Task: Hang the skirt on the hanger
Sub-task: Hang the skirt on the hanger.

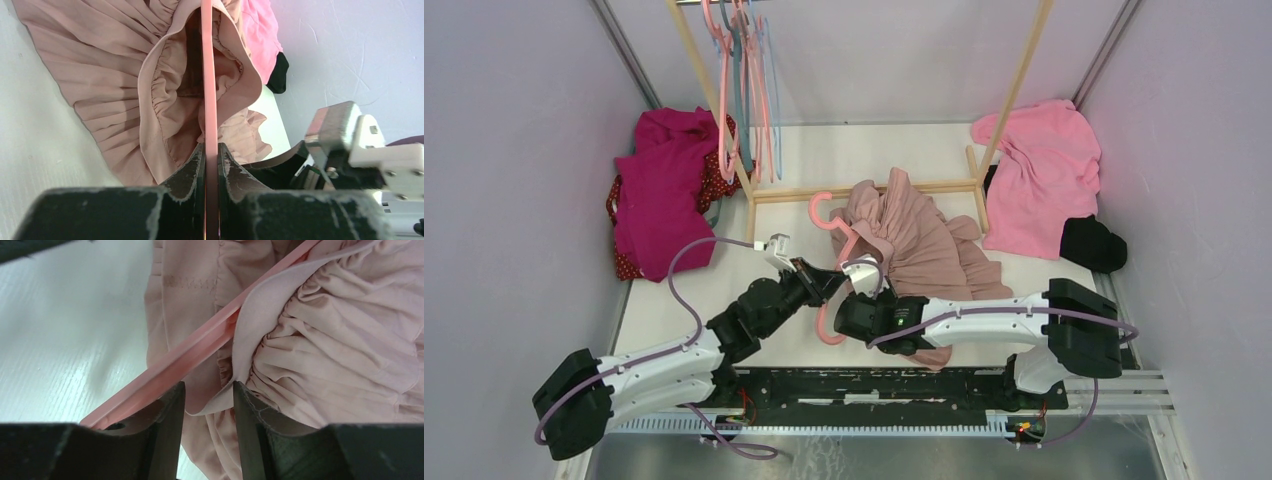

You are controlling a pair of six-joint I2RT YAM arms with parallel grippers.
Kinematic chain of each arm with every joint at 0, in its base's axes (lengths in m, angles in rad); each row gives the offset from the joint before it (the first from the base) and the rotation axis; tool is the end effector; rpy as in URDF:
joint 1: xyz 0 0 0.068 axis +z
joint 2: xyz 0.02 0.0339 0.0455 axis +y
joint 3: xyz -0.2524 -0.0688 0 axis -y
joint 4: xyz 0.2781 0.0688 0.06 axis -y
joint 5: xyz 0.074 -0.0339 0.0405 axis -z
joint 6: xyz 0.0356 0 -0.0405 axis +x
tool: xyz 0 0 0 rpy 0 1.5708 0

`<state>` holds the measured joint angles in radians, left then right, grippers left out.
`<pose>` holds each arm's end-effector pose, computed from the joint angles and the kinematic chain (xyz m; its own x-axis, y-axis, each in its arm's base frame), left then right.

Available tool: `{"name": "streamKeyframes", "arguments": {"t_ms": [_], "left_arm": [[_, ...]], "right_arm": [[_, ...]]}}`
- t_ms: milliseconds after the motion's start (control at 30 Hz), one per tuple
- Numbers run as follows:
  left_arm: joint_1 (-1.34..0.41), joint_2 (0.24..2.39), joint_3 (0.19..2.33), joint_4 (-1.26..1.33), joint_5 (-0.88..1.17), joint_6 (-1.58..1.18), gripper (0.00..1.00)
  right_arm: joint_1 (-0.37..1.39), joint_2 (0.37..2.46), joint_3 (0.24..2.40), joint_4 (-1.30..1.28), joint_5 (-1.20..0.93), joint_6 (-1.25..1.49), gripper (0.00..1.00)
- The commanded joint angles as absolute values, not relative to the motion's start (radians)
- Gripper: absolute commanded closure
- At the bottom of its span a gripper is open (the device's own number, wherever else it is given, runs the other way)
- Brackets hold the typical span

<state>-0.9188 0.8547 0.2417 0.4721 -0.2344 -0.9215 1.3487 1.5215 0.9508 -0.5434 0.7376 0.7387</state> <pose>0.1424 -0.1729 0.1777 -0.5562 -0.5482 -0.6246 0.3152 0.5563 -0.7689 0.0935 0.3052 0.1758 -0.5883 -0.3427 -0.7325 -0.3523 0.9239 -0.1493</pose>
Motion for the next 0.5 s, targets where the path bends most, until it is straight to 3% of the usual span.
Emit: {"name": "streamKeyframes", "arguments": {"t_ms": [0,100,267,467], "left_arm": [[-0.924,0.827,0.257,0.548,-0.266,-0.875,0.97],[-0.923,0.832,0.253,0.567,-0.271,-0.874,0.97],[-0.923,0.86,0.245,0.642,-0.285,-0.884,0.97],[-0.929,0.954,0.279,0.757,-0.301,-0.874,0.97]], "right_arm": [[1.355,1.548,0.944,-0.565,0.797,0.842,0.59],[1.356,1.548,0.947,-0.595,0.809,0.869,0.68],[1.355,1.518,0.953,-0.638,0.794,0.87,0.99],[1.358,1.418,0.974,-0.617,0.618,0.783,0.99]]}}
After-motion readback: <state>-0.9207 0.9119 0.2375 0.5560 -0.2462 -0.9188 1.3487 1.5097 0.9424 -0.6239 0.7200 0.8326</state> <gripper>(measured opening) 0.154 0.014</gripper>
